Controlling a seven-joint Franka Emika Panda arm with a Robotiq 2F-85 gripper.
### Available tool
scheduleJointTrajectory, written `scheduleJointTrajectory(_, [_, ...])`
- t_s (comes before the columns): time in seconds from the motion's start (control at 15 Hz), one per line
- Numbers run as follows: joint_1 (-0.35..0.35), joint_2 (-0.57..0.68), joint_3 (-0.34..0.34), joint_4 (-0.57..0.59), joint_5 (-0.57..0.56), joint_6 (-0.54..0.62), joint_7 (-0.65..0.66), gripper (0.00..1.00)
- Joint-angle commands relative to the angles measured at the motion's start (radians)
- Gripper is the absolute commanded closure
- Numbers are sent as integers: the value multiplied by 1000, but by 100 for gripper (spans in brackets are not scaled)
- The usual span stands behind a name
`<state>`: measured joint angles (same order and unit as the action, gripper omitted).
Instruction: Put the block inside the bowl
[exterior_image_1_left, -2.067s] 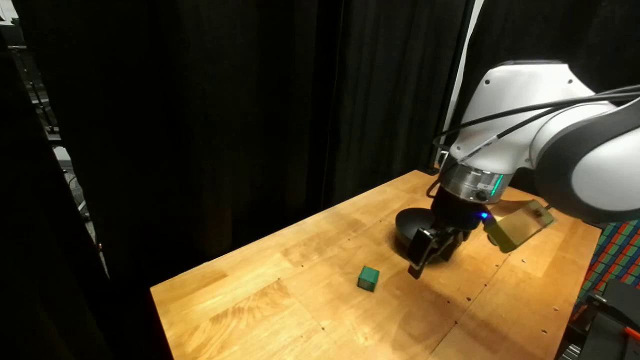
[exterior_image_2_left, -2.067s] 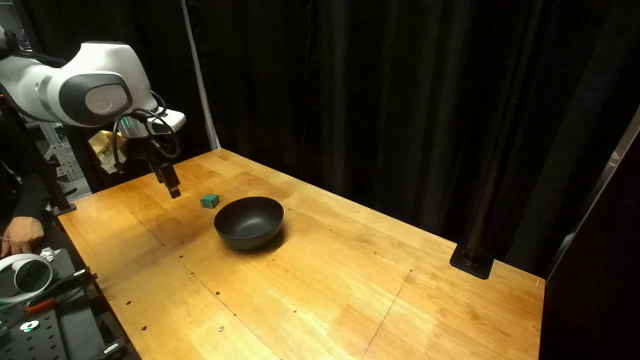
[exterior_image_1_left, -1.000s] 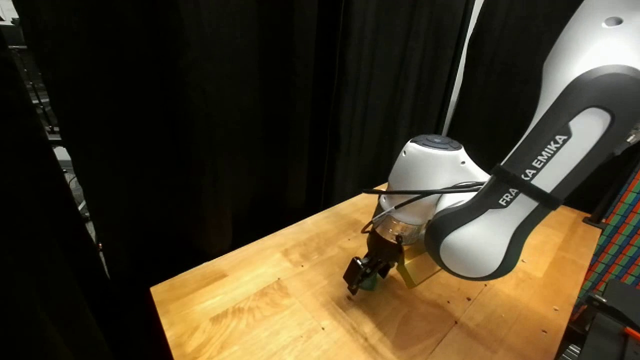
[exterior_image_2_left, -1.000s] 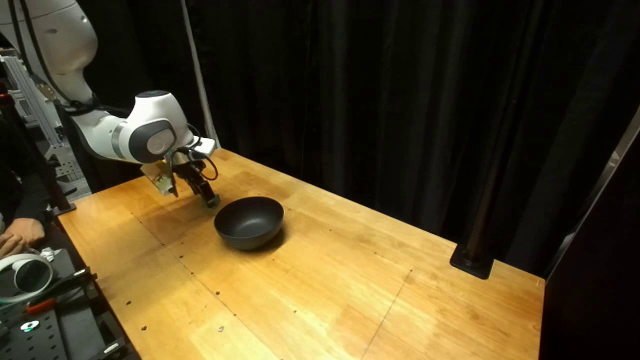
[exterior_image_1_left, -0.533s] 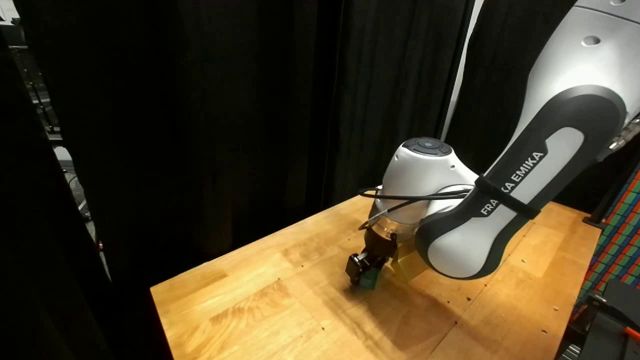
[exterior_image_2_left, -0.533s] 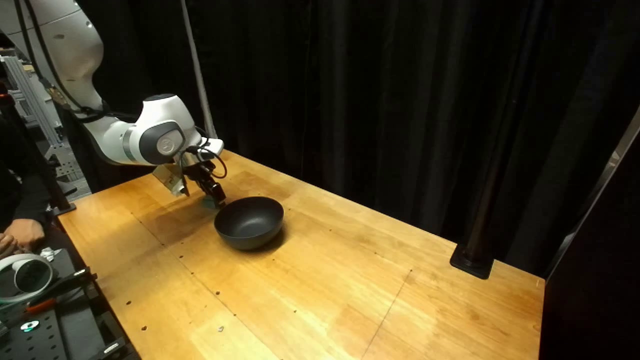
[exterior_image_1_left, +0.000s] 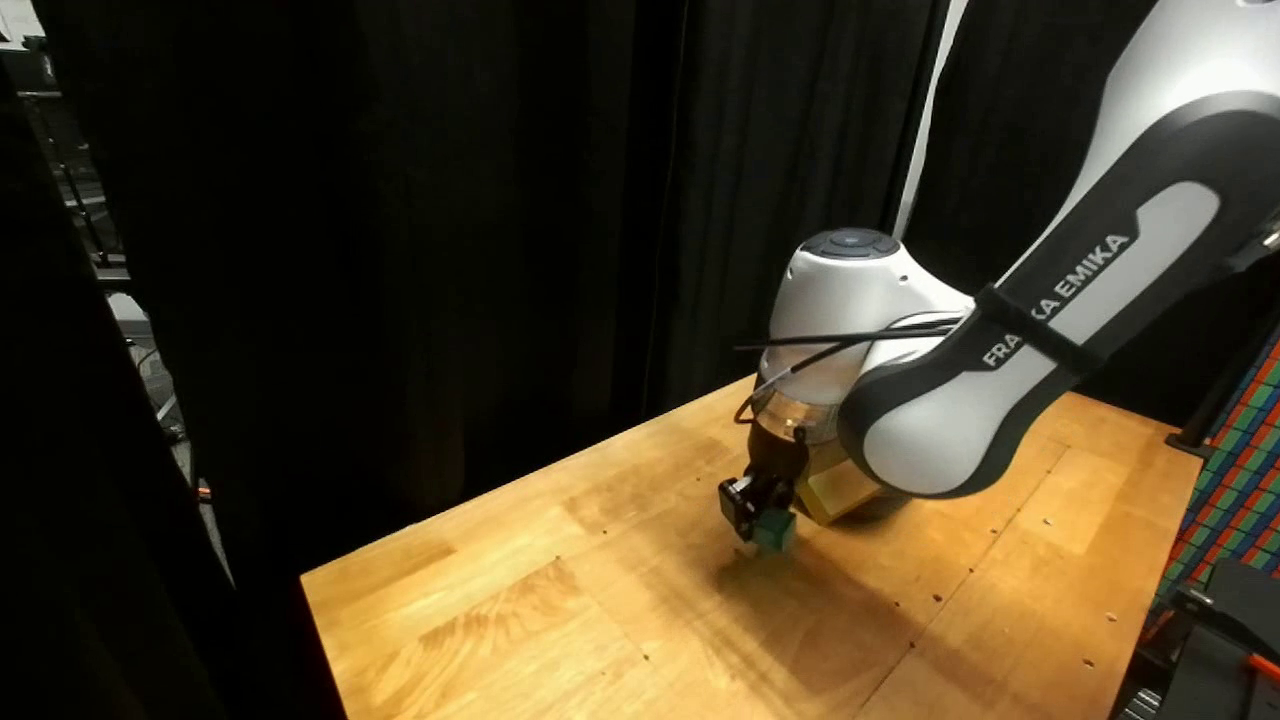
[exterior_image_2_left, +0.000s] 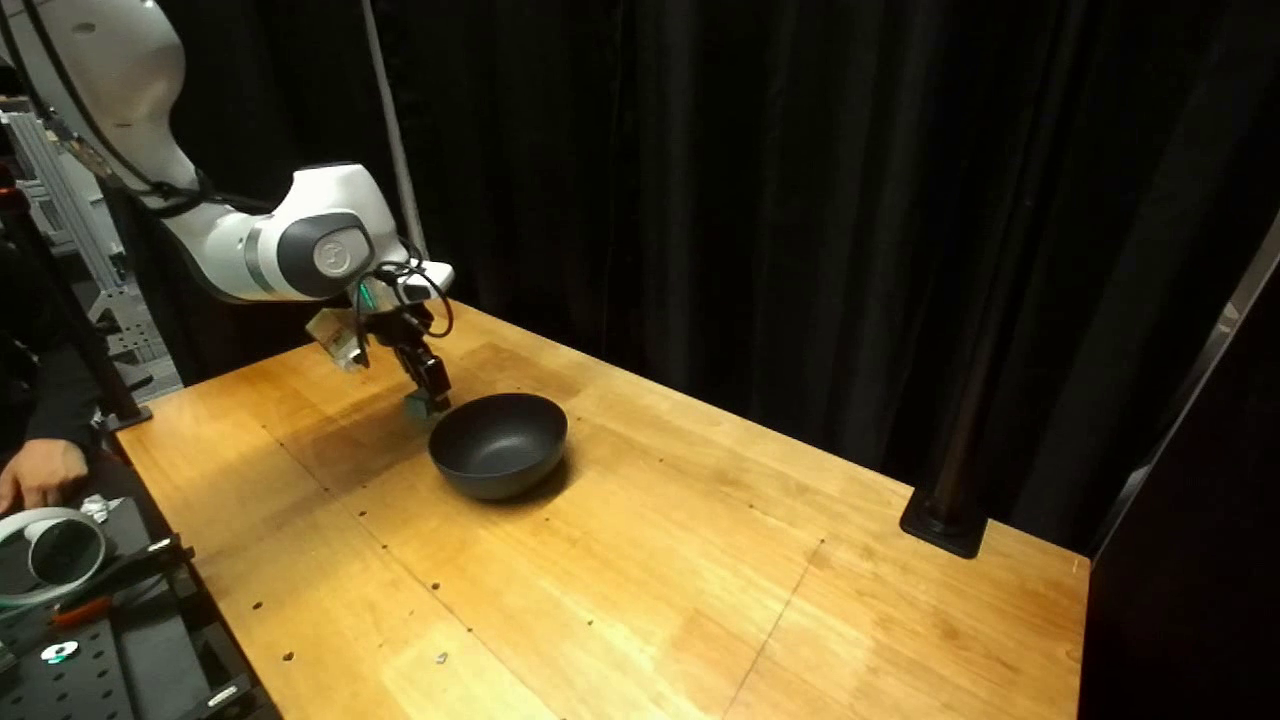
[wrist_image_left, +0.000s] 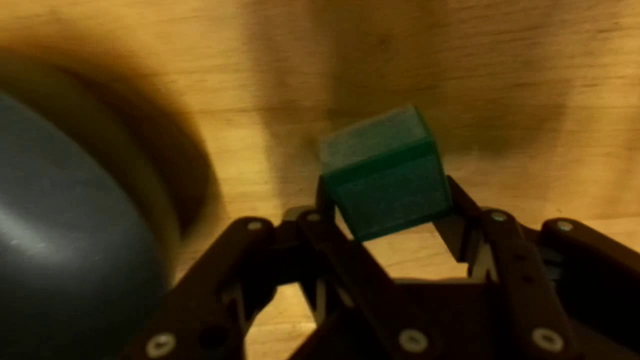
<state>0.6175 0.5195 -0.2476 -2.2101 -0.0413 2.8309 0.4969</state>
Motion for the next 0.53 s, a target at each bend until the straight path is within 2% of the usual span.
scheduleJointTrajectory(0.0, [31, -173, -76, -59, -124, -118, 93, 75])
scheduleJointTrajectory(0.07, [28, -205, -87, -56, -176, -148, 122, 75])
scheduleJointTrajectory(0.2, [29, -235, -131, -37, -362, -167, 226, 75])
scheduleJointTrajectory(0.27, [94, -224, -221, -24, -436, -168, 265, 75])
scheduleJointTrajectory(0.4, [106, -219, -271, -16, -585, -170, 352, 75])
scheduleJointTrajectory(0.47, [26, -223, -208, -9, -694, -187, 425, 75])
